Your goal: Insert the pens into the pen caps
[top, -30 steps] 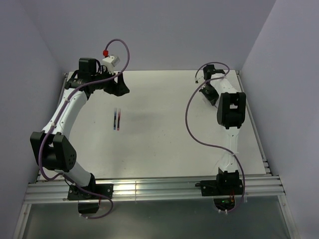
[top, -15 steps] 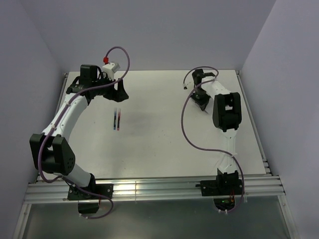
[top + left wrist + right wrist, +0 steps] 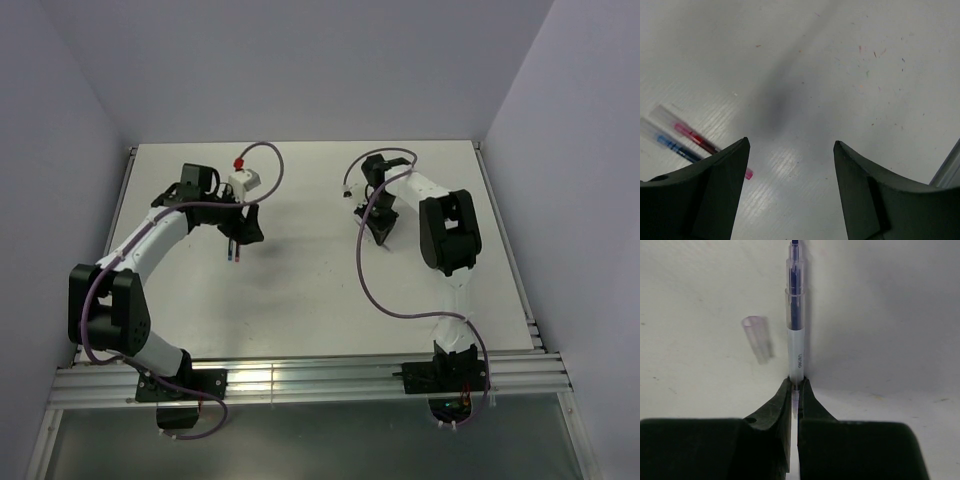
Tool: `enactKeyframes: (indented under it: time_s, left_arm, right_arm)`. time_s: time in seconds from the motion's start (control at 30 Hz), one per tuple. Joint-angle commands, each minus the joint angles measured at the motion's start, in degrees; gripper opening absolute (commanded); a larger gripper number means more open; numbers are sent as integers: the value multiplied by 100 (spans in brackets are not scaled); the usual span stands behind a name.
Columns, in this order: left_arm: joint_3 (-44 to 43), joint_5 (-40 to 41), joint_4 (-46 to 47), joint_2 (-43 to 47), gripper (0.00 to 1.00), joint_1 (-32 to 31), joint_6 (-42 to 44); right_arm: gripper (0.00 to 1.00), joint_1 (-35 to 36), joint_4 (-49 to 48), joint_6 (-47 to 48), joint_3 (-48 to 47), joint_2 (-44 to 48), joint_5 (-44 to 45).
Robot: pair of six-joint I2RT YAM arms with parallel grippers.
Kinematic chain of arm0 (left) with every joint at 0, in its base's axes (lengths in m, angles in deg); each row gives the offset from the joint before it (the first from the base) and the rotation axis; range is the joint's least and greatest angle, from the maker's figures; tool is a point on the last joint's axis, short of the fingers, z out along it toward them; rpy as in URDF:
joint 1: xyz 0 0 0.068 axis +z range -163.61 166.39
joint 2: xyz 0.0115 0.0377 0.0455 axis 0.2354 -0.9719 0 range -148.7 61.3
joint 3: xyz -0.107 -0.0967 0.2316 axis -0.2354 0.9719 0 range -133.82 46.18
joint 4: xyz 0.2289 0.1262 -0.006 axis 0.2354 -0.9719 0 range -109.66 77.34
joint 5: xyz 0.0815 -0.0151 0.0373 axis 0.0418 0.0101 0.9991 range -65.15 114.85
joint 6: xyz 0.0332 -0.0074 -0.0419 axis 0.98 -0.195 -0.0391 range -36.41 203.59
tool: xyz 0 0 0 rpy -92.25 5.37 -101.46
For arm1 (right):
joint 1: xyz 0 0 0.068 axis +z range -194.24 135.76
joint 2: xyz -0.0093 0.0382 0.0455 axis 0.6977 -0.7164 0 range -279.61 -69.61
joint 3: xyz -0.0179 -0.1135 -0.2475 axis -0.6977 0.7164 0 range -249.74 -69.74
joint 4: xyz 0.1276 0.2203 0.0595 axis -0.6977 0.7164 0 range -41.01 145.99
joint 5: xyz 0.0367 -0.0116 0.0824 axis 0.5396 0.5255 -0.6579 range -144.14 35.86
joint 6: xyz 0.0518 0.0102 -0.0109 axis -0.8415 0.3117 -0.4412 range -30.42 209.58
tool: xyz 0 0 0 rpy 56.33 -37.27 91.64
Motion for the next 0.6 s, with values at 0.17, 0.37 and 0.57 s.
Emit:
enactKeyframes:
  time_s: [0.17, 0.37, 0.57]
  left_arm:
    - [456, 16, 87, -1, 71, -1256, 2954]
    - [149, 79, 466, -510, 72, -1924, 4083]
    - [175, 360, 1231, -967, 73, -2724, 4153]
  right_arm:
    - [0, 70, 124, -402, 46, 242, -711]
    - [0, -220, 142, -367, 90, 558, -720]
    - [0, -695, 256, -314, 38, 831, -851]
